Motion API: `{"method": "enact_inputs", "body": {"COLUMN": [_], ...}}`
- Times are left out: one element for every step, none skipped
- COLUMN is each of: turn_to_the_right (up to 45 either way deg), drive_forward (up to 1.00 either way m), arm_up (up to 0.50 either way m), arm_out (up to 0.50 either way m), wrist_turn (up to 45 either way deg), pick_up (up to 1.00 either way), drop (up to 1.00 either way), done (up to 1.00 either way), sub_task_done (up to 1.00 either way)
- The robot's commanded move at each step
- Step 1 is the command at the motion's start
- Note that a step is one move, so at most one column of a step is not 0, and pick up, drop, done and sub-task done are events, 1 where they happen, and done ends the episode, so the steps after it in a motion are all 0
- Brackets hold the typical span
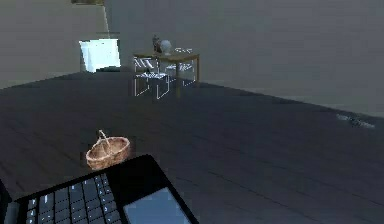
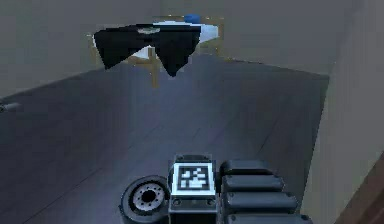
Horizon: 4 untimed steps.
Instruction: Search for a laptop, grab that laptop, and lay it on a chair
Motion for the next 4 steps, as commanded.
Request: {"method": "enact_inputs", "body": {"turn_to_the_right": [0.0,0.0,-42.0,0.0], "drive_forward": [1.0,0.85,0.0,0.05], "arm_up": [0.0,0.0,0.0,0.0], "arm_out": [0.0,0.0,0.0,0.0], "wrist_turn": [0.0,0.0,0.0,0.0], "pick_up": [0.0,0.0,0.0,0.0], "drop": [0.0,0.0,0.0,0.0], "done": [0.0,0.0,0.0,0.0], "sub_task_done": [0.0,0.0,0.0,0.0]}}
